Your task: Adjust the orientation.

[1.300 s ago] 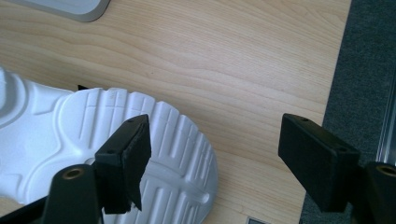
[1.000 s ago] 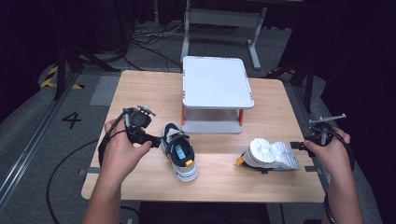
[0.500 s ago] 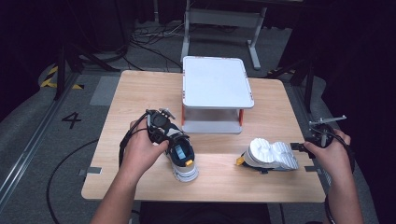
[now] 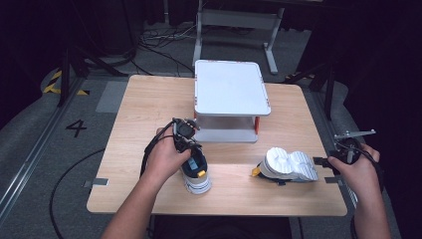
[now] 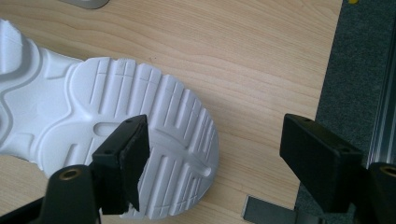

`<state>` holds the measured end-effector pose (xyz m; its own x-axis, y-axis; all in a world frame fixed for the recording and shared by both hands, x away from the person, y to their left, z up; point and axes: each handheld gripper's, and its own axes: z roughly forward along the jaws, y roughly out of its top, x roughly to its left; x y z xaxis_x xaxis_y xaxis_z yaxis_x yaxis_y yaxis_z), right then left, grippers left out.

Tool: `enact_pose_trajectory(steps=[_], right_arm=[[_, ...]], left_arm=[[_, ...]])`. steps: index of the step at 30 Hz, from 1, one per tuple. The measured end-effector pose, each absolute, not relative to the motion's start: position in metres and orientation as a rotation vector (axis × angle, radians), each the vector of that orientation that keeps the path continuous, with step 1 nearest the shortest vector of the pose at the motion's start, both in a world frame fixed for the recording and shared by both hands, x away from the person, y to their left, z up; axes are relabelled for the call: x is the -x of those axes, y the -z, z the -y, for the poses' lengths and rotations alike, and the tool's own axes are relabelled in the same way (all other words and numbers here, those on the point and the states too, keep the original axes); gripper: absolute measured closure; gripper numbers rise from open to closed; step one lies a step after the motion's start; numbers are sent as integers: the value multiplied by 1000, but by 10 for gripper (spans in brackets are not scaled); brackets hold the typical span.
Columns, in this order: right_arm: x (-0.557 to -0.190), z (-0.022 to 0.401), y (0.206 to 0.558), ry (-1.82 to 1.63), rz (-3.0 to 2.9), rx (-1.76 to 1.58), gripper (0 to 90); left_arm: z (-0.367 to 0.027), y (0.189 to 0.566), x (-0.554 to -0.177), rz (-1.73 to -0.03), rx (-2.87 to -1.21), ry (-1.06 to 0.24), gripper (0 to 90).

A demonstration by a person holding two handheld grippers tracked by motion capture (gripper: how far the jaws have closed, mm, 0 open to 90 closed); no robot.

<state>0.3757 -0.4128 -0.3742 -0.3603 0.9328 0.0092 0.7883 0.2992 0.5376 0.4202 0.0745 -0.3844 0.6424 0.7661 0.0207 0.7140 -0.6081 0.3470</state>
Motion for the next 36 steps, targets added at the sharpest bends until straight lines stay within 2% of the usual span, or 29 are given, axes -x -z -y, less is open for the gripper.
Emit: enact_pose_trajectory(steps=[6,13,22,26,33,36], right_arm=[[-376,414,374,-677,-2272,-1555,249],[-377,412,374,-675,-2271,-1551,249],[-375,415,373,-686,-2261,-1556,249],[-372,417,372,-684,-2253,-1561,248],[-363,421,372,-685,-2239,-1573,247],[-357,426,372,-677,-2225,-1597,247]], left_arm=[[-75,383,-419,-1227,-2532,-235,613],[-75,380,-417,-1208,-2511,-240,733],[-68,362,-408,-1098,-2511,-322,741],[-60,353,-406,-972,-2533,-322,743],[-42,350,-411,-624,-2648,-297,743],[-34,352,-415,-531,-2692,-314,744]])
